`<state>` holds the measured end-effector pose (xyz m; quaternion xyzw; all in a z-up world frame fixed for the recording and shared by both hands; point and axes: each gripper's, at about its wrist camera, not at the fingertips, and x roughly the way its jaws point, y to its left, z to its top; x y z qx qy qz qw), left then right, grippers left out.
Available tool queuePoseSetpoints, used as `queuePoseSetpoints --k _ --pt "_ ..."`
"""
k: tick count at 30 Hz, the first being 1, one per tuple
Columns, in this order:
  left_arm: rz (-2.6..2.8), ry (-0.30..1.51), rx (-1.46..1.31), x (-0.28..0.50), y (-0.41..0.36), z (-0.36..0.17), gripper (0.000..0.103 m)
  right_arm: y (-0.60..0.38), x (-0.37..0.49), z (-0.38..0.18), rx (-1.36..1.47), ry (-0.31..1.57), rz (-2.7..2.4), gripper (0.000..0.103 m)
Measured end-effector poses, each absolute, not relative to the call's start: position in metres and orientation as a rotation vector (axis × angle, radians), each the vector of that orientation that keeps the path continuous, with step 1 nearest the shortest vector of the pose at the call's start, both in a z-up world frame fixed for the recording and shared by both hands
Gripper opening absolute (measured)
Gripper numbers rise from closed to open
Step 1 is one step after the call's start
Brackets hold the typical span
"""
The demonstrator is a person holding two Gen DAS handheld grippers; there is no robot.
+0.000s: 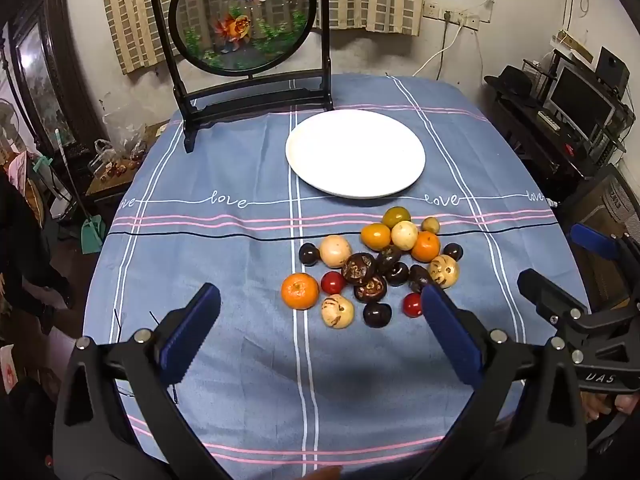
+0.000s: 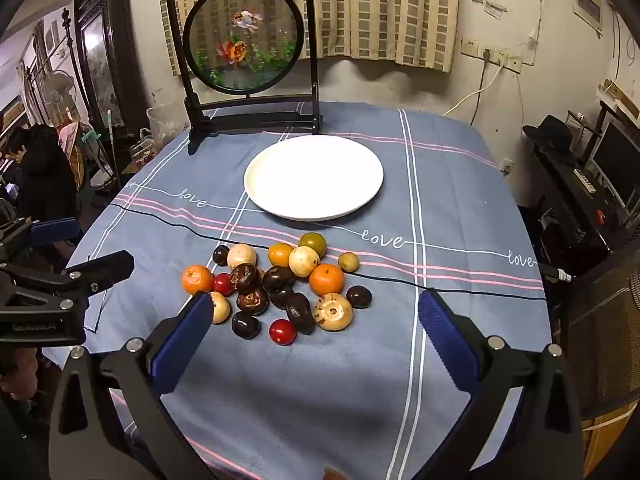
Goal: Organize fruits
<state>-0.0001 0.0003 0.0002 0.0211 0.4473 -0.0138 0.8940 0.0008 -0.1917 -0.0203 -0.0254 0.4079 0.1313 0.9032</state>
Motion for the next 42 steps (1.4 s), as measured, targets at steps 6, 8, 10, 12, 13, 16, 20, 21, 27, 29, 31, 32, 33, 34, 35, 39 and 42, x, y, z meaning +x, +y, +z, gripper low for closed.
queuePoseSetpoints --k 6,8,10,12,13,16,20,21,27,29,31,32,33,34,35,39,42 --pt "-0.027 0.917 0.053 -0.0037 0.0002 -0.0032 0.101 -0.1919 0.0004 -0.02 -0.054 0.844 0.265 0.102" --pt "-0.029 0.916 0.053 -0.0043 0.0019 -0.0052 0.101 -0.1914 0.0 -0.0194 -0.053 0.842 0.268 0.102" --pt "-0.021 0.927 0.049 -0.0021 0.0006 -0.0017 0.101 -0.1914 -0.005 -0.0157 -0.047 0.832 0.279 0.102" --pt "-0.022 0.929 0.047 -0.0026 0.0 -0.001 0.101 -0.1889 -0.004 -0.016 -0.049 0.834 0.279 0.102" --pt "-0.022 0.931 0.046 -0.003 -0.0007 -0.0014 0.101 -0.1876 -0.0033 -0.0161 -0.049 0.835 0.279 0.102" --pt "-0.023 0.934 0.046 -0.0021 0.0 -0.0009 0.101 -0.1917 -0.0042 -0.0177 -0.045 0.83 0.278 0.102" --pt "-0.024 0.936 0.044 -0.0029 -0.0006 -0.0012 0.101 -0.1931 -0.0042 -0.0176 -0.044 0.829 0.282 0.102" --pt "-0.024 0.935 0.044 -0.0031 -0.0007 -0.0015 0.101 -0.1927 -0.005 -0.017 -0.045 0.828 0.283 0.102" --pt "-0.023 0.941 0.042 -0.0014 -0.0004 -0.0042 0.101 -0.1908 -0.0061 -0.0155 -0.048 0.828 0.289 0.102" --pt "-0.024 0.942 0.042 -0.0013 -0.0003 -0.0048 0.101 -0.1907 -0.0058 -0.0155 -0.047 0.828 0.288 0.102" --pt "-0.026 0.946 0.041 -0.0001 0.0001 -0.0056 0.101 -0.1904 -0.0058 -0.0157 -0.046 0.83 0.286 0.102" --pt "-0.027 0.947 0.042 0.0004 0.0 -0.0063 0.101 -0.1902 -0.006 -0.0156 -0.046 0.83 0.286 0.102" --pt "-0.026 0.947 0.042 0.0007 -0.0002 -0.0061 0.101 -0.19 -0.004 -0.0166 -0.046 0.831 0.285 0.102" --pt "-0.026 0.947 0.041 0.0006 -0.0002 -0.0061 0.101 -0.1898 -0.0038 -0.0166 -0.046 0.831 0.285 0.102" --pt "-0.026 0.947 0.041 0.0006 -0.0003 -0.0061 0.101 -0.1898 -0.0038 -0.0167 -0.046 0.83 0.285 0.102" --pt "-0.026 0.948 0.042 0.0006 -0.0006 -0.0062 0.101 -0.1902 -0.0038 -0.0165 -0.047 0.83 0.285 0.102" --pt "-0.03 0.95 0.045 0.0022 -0.0014 -0.0071 0.101 -0.1906 -0.0033 -0.0161 -0.046 0.832 0.285 0.102"
